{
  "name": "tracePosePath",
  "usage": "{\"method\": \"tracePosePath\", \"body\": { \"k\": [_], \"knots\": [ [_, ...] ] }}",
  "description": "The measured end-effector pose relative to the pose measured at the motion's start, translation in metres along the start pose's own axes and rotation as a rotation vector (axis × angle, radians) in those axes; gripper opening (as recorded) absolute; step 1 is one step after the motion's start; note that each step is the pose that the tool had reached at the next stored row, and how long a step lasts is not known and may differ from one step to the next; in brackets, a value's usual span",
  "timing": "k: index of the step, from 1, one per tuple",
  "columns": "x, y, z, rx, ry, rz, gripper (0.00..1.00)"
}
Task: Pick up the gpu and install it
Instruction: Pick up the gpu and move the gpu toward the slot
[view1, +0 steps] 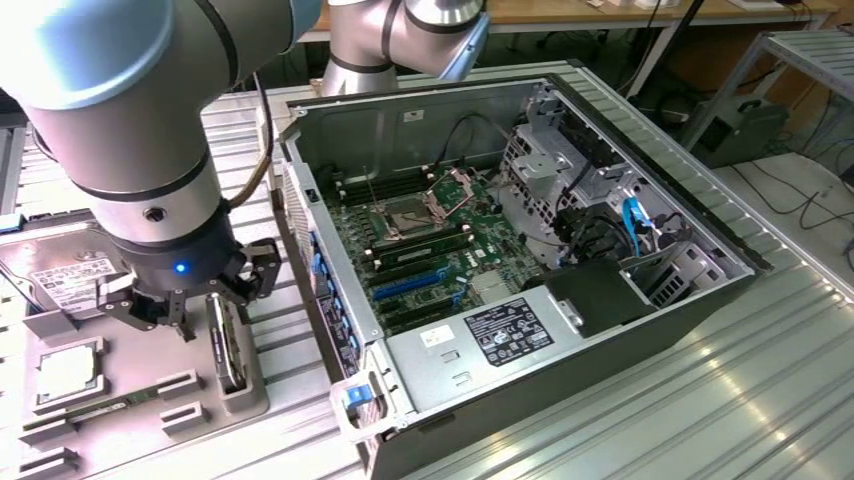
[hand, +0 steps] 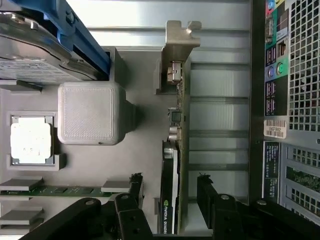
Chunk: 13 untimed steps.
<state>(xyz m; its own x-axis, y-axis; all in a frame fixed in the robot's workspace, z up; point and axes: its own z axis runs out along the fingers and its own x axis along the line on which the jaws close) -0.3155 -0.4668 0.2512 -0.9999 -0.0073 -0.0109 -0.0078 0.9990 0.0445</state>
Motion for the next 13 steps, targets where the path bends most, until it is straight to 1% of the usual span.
{"method": "tracePosePath", "body": {
  "k": [6, 11, 12, 13],
  "knots": [
    [0.000, 0.0007, 0.0109, 0.0001, -0.0003, 0.006, 0.56],
    [0.000, 0.0087, 0.0205, 0.0014, -0.0003, 0.011, 0.56],
    [0.000, 0.0094, 0.0240, 0.0022, -0.0003, 0.012, 0.56],
    [0.000, 0.0093, 0.0254, 0.0025, -0.0002, 0.012, 0.56]
  ]
}}
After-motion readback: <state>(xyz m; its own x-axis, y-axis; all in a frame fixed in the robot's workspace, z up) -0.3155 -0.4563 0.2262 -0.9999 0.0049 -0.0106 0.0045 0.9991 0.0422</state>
